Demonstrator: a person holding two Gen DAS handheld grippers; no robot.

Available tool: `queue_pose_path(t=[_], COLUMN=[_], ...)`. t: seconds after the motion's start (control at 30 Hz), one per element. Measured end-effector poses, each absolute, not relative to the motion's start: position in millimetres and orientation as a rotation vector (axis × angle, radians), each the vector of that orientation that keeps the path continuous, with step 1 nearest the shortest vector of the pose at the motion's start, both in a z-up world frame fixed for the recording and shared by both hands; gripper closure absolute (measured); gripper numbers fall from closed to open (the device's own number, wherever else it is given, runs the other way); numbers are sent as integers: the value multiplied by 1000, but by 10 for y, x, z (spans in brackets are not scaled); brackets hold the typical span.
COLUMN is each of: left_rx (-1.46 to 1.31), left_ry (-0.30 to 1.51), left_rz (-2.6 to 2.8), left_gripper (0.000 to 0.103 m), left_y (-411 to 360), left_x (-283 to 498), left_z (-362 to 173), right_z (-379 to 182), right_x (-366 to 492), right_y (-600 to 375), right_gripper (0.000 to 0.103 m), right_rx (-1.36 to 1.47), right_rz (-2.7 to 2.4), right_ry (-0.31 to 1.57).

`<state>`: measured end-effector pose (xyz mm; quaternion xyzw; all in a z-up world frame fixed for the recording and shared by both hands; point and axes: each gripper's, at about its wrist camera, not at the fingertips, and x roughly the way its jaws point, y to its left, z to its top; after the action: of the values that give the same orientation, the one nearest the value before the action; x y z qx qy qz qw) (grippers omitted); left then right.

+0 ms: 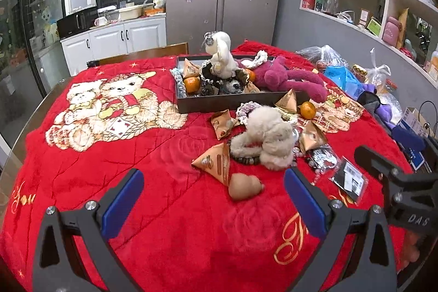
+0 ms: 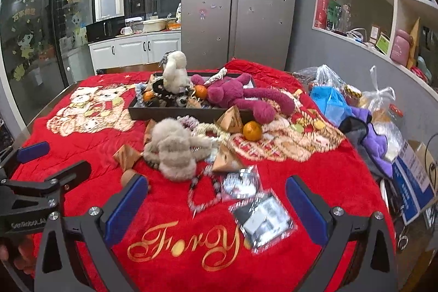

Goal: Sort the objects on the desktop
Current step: 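Move both grippers toward the triangular snack packs beside the plush toy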

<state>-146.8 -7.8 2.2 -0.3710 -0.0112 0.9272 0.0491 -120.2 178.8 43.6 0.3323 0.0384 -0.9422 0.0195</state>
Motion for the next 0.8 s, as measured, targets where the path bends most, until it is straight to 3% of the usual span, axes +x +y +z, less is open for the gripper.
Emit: queue_pose_path(t=[0.33, 0.8], left_rx=[-1225, -1357], left_ry=[60, 70], left_rz=[2786, 2748], left_gripper=[0, 0], left_y=[26, 5], left_x=[-1991, -2409], left_z=[-322, -739], right_z=[162, -298], right_x=[-1899, -2461], right_y=[1786, 1863], right_gripper=[0, 0], right_rx=[1184, 1338], right_rz=[-2874, -2805], right_ry=[220, 174])
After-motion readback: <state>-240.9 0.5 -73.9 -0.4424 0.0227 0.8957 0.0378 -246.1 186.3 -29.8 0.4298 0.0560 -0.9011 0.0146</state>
